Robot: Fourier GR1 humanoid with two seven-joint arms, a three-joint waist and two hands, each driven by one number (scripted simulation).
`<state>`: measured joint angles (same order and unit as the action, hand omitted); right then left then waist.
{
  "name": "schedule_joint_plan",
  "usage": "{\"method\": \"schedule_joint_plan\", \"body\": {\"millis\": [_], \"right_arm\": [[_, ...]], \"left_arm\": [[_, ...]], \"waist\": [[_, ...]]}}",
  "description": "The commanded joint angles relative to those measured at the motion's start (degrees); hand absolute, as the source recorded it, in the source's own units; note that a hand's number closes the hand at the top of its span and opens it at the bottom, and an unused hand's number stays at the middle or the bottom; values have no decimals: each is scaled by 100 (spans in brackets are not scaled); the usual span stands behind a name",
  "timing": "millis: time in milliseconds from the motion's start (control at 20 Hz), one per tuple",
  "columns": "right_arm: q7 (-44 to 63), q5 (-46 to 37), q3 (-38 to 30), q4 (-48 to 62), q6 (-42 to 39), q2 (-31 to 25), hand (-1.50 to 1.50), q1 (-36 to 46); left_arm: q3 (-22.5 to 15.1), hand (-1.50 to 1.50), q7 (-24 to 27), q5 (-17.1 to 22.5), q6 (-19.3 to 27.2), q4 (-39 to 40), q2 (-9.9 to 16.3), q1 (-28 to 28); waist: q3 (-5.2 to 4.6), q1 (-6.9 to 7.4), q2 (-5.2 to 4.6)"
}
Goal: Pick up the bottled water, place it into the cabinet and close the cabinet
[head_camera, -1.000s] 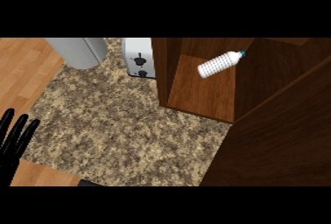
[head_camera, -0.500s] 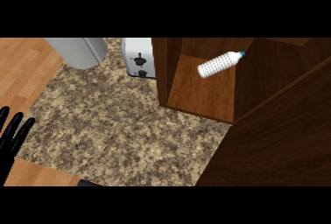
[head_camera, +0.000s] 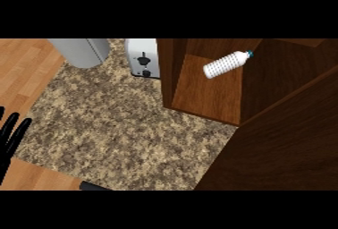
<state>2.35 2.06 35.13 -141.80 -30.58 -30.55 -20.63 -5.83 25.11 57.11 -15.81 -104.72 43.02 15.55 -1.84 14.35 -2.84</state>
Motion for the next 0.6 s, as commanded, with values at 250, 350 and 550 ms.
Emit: {"method": "schedule_joint_plan", "body": {"millis": [250,350,550], "right_arm": [[348,754,596,281,96,508,150,102],[364,772,430,290,206,591,150,114],[514,725,105,388,390,725,150,254]], "left_arm": [[55,-150,-1,53,-157,23,52,-76],[116,-150,-25,83,-157,21,102,-151],[138,-150,-15,90,-211,102,104,-179]], "waist": [[43,247,-182],[44,216,-203],[44,140,-192]]}}
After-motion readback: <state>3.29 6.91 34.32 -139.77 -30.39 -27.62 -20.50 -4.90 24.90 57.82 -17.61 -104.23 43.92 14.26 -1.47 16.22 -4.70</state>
